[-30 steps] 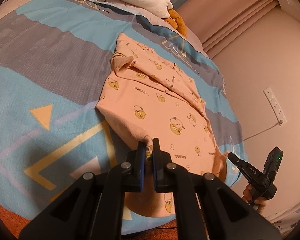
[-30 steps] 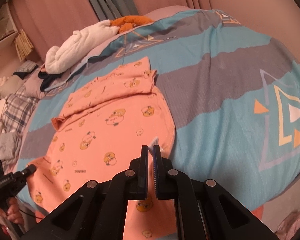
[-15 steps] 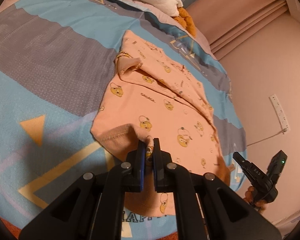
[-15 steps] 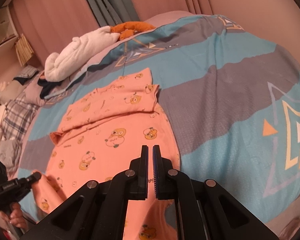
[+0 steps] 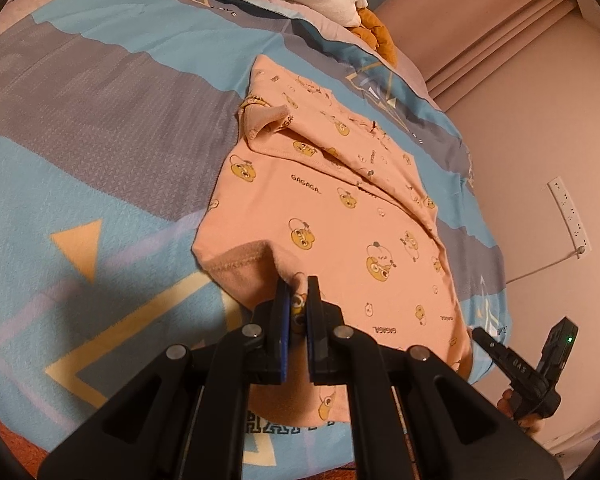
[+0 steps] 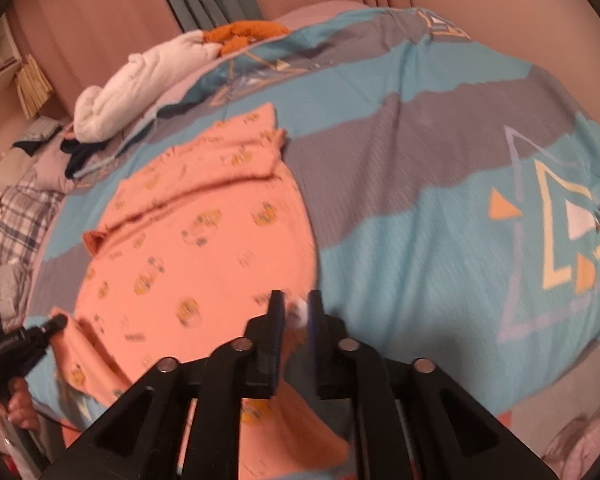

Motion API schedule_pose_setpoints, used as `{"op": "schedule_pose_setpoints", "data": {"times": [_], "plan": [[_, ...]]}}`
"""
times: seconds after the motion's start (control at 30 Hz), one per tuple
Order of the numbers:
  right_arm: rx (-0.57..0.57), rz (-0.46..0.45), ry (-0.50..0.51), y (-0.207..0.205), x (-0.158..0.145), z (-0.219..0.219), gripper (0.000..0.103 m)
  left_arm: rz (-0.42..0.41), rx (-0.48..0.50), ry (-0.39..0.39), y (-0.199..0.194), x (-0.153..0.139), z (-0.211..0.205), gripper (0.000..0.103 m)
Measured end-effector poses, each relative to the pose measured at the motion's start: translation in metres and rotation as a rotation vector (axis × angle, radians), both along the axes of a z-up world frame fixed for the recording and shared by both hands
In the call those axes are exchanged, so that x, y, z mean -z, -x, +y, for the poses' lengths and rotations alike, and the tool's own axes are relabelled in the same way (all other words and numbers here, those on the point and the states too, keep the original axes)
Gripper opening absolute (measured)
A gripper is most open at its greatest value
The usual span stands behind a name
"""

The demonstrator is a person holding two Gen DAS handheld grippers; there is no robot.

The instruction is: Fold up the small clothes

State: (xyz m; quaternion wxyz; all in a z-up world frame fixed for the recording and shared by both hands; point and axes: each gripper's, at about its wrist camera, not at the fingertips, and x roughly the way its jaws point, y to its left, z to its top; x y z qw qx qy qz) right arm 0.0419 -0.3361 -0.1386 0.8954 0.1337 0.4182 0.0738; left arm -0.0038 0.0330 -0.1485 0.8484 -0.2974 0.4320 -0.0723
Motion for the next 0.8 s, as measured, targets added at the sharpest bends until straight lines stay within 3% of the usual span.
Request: {"op": "schedule_pose_setpoints", "data": {"times": [0.03, 0.1, 0.23, 0.5, 0.57, 0.6, 0.67, 0.7, 0.73, 0.8], "plan": [[0.005, 0.017, 0.006, 0.003, 0.004, -0.002, 0.038, 0.001, -0.001, -0.005, 0.000, 0.000, 0.000, 0.006], [0.010, 0.044, -0.010, 0.008, 0.011, -0.007, 0.049, 0.003, -0.003, -0.010, 0.001, 0.001, -0.001, 0.006], [-0.010, 0.112, -0.063, 0.017, 0.027, -0.010, 0.049, 0.008, -0.007, -0.013, 0.003, 0.002, 0.000, 0.006], [-0.088, 0.121, -0.095, 0.031, 0.031, 0.007, 0.049, 0.018, -0.010, -0.012, 0.007, 0.006, 0.001, 0.006], [-0.102, 0.115, -0.063, 0.032, 0.033, 0.015, 0.049, 0.023, -0.010, -0.009, 0.007, 0.008, 0.001, 0.006], [-0.104, 0.113, -0.046, 0.032, 0.033, 0.018, 0.047, 0.023, -0.010, -0.007, 0.008, 0.008, 0.002, 0.006], [-0.126, 0.112, -0.038, 0.030, 0.032, 0.024, 0.033, 0.023, -0.009, -0.003, 0.009, 0.009, 0.002, 0.006], [-0.150, 0.113, -0.048, 0.030, 0.032, 0.027, 0.017, 0.023, -0.007, 0.002, 0.010, 0.008, 0.003, 0.006], [-0.169, 0.117, -0.061, 0.030, 0.031, 0.029, 0.009, 0.023, -0.004, 0.008, 0.010, 0.008, 0.003, 0.006], [-0.189, 0.107, -0.068, 0.029, 0.028, 0.033, 0.008, 0.018, 0.002, 0.031, 0.012, 0.006, 0.006, 0.006]]}}
